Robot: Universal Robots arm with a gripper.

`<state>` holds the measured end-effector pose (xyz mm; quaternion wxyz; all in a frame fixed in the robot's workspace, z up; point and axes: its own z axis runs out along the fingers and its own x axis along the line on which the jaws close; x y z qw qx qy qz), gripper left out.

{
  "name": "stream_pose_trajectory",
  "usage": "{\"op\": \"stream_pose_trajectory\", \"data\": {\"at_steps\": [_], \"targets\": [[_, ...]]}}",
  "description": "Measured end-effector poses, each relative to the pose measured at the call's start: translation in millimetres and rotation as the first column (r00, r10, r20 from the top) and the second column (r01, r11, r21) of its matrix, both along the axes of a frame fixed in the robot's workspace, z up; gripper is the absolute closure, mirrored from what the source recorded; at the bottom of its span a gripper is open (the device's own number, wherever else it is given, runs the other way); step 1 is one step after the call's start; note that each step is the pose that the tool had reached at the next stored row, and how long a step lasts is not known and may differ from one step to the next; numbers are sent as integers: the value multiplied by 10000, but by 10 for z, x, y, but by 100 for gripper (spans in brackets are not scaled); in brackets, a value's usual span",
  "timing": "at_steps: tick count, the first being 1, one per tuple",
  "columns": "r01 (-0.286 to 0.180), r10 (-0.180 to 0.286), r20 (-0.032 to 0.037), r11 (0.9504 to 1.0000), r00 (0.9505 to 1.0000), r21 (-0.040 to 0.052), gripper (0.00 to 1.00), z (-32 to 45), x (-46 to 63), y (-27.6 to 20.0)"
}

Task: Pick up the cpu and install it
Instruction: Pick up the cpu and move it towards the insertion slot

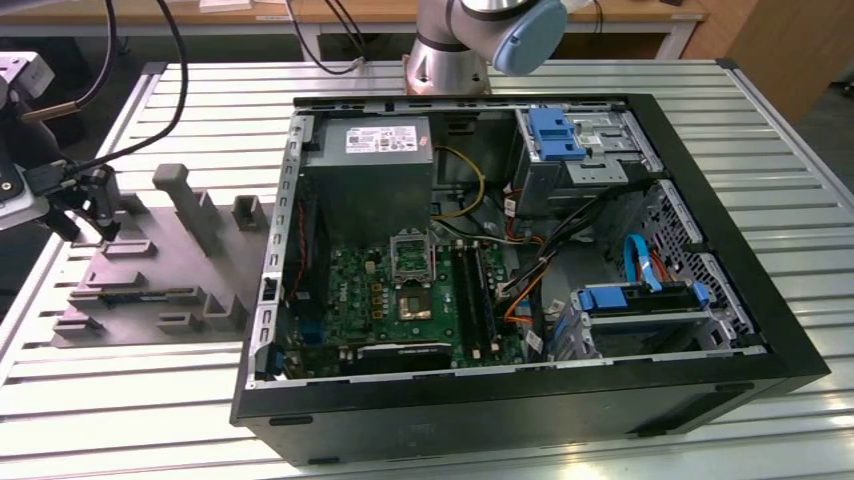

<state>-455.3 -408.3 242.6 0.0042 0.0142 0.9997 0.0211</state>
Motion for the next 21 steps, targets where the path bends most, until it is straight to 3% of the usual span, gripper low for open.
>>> {"op": "stream_pose_trajectory", "data": {"at_steps": [21], "targets": [[-1,1,0,10000,10000,-4,53,45,0,0]]}}
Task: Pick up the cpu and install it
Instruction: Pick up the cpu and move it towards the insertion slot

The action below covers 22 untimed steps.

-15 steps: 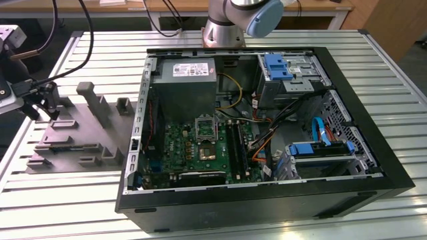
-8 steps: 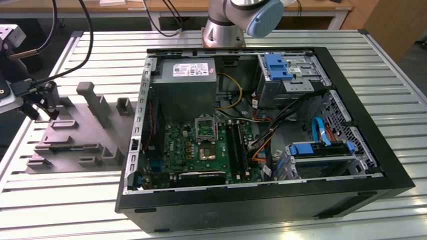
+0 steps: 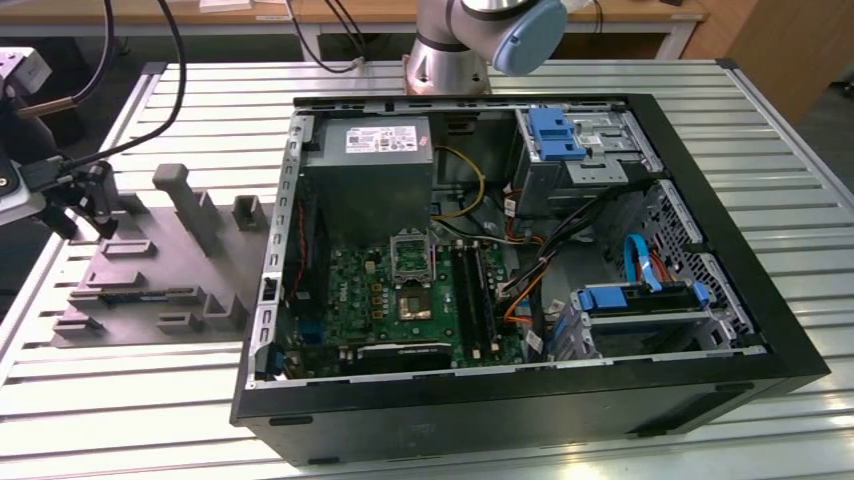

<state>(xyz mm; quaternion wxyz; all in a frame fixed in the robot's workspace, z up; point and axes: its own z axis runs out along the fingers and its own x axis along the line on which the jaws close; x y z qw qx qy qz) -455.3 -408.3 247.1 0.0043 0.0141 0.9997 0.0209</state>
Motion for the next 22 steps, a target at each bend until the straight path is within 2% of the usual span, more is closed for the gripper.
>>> {"op": "stream_pose_trajectory", "data": {"at_steps": [22], "targets": [[0,0,0,10000,10000,-20,53,89,0,0]]}}
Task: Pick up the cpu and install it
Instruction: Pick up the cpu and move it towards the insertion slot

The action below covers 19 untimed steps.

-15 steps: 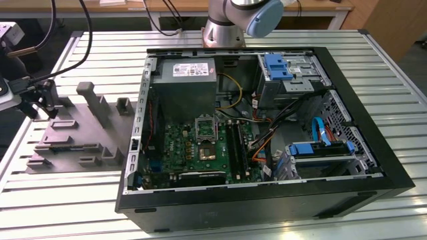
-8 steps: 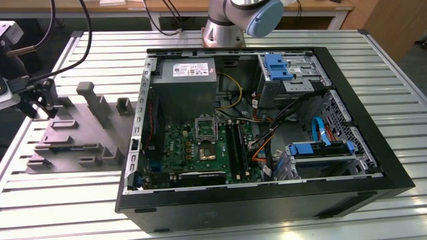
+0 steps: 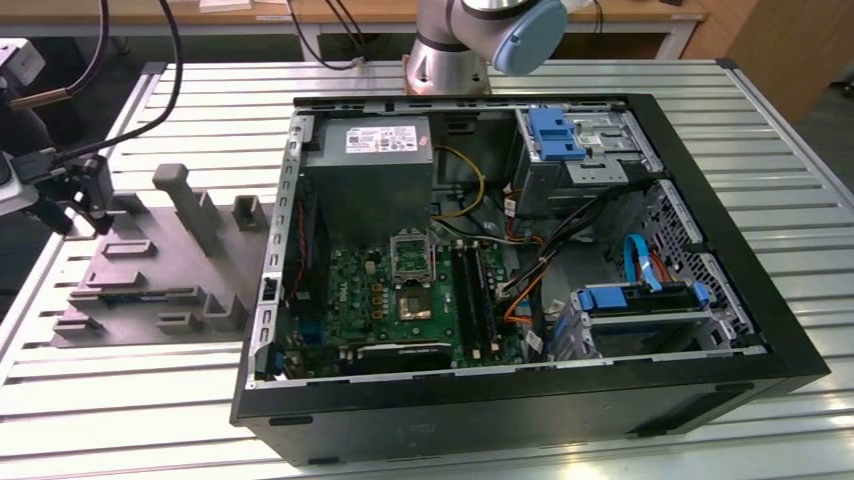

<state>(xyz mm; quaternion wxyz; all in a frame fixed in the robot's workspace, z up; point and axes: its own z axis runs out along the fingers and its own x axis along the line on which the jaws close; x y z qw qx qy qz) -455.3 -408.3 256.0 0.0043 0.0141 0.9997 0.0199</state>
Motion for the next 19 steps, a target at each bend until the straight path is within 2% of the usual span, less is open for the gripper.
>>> {"op": "stream_pose_trajectory", "data": {"at_steps": [19], "targets": [[0,0,1,10000,10000,-5,53,60,0,0]]}}
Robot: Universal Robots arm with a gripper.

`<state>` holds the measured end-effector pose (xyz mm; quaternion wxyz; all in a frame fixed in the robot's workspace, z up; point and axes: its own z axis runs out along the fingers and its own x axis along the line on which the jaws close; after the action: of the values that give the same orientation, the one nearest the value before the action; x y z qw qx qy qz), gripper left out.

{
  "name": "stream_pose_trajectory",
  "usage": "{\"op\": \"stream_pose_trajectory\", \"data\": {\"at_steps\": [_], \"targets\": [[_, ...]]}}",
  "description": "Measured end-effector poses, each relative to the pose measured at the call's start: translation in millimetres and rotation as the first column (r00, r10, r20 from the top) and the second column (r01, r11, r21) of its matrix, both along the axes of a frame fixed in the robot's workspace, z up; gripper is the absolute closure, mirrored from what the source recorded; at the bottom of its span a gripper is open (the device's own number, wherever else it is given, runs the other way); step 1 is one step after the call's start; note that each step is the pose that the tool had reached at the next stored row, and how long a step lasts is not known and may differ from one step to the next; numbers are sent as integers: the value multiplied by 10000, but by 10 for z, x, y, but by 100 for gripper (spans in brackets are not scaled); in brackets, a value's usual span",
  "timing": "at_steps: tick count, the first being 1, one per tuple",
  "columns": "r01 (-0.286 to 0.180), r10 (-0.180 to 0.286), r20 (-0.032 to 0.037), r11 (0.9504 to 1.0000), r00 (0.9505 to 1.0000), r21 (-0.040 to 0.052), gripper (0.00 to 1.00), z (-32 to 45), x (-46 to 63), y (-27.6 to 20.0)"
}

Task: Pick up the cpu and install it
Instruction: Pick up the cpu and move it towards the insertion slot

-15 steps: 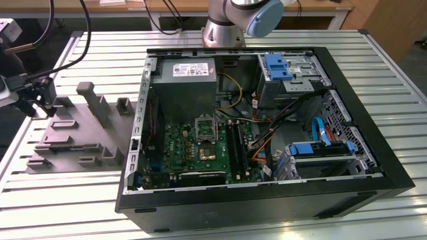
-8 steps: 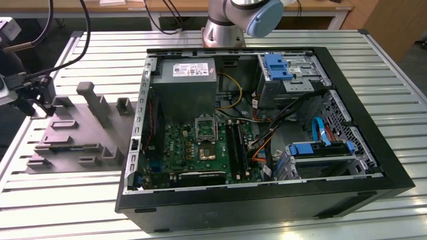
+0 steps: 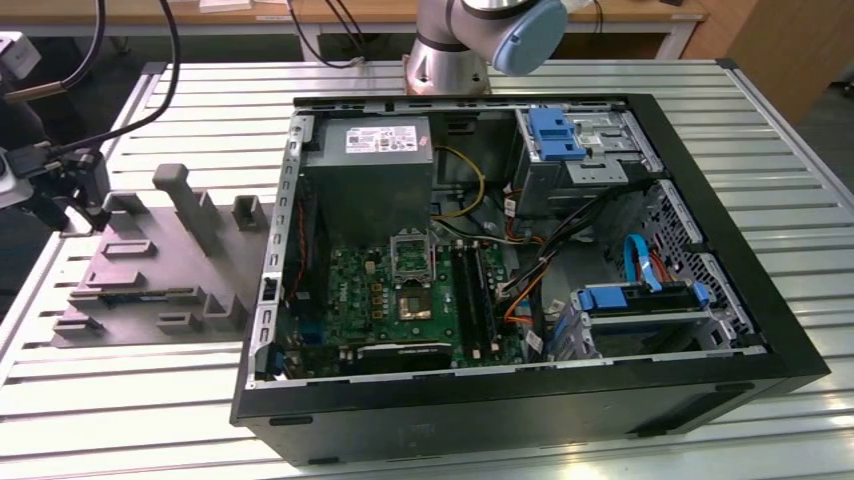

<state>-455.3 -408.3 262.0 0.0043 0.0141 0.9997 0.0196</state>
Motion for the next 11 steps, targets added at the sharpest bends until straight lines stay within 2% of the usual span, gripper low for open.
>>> {"op": "stream_pose_trajectory", "data": {"at_steps": [11], "targets": [[0,0,-1,10000,10000,-4,53,27,0,0]]}}
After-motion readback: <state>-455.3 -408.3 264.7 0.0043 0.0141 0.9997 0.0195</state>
